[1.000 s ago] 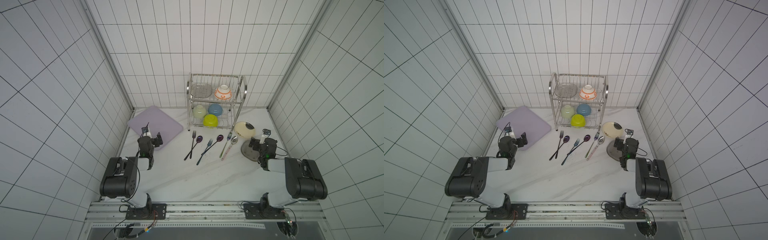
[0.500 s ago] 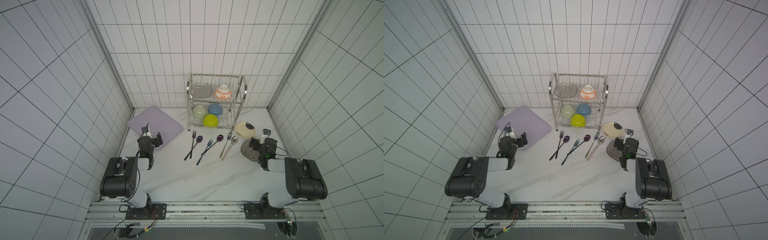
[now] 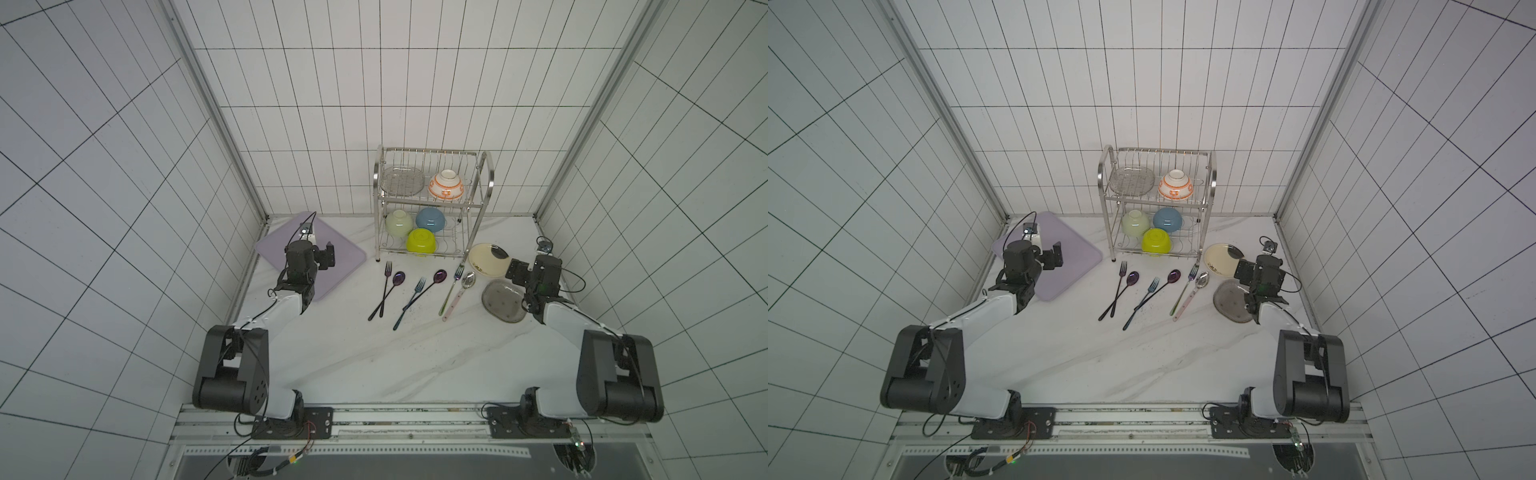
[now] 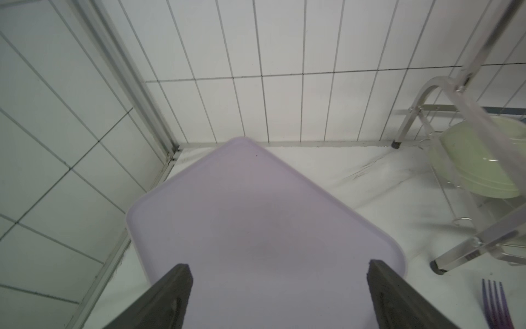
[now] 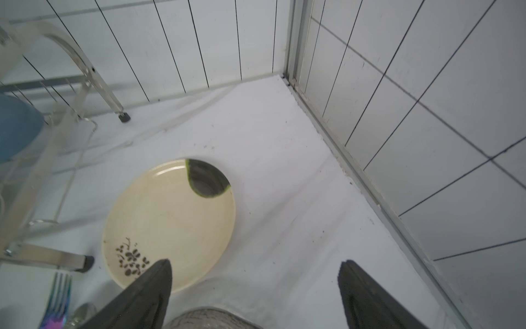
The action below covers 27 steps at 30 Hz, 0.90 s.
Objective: Set the spoon and fork side by side
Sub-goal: Move the tray to the center of the board.
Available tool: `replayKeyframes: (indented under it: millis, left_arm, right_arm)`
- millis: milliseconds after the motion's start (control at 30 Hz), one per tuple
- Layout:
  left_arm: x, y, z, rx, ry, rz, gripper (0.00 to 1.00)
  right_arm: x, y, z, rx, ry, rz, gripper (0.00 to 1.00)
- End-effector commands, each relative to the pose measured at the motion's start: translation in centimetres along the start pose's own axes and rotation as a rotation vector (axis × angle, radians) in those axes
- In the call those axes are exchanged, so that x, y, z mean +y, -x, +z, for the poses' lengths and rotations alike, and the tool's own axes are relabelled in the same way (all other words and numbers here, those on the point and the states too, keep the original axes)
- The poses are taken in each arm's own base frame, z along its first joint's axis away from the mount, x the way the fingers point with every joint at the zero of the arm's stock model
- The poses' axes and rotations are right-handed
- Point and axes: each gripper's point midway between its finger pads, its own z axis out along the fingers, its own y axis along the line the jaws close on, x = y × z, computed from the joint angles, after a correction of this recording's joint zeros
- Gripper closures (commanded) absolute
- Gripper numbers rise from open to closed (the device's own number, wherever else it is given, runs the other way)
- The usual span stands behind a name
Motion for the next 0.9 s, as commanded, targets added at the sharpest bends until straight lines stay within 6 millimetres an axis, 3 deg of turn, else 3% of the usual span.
replayKeyframes:
  millis: [0,167,300,433,700,867]
  left_arm:
    - [-2.5,-6.5,-1.0,0.285,-0.061,0.275,0.07]
    - [-5.4,-10.7,-1.5,0.503,-0.224,0.332,0.24]
    - [-5.8,-11.6,-0.7,0.580,-0.244,0.262,0.36]
    - [-6.6,-13.7,0.8,0.732,-0.272,0.253,0.54]
    - [-7.9,-15.5,1.7,0.826,-0.342,0.207,0.54]
    - [-7.5,-16.9,2.7,0.881,-0.317,0.183,0.55]
  right_arm:
    - [0.7,-2.2,-2.4,0.162,-0.008,0.097,0.10]
    - [2.2,-3.7,-5.6,0.245,0.048,0.213,0.19]
    - [3.8,-5.1,-7.8,0.321,0.110,0.226,0.24]
    - [5.1,-6.4,-9.5,0.378,0.170,0.245,0.32]
    - [4.5,-7.2,-11.2,0.377,0.167,0.233,0.35]
    - [4.2,-7.3,-11.4,0.384,0.154,0.213,0.37]
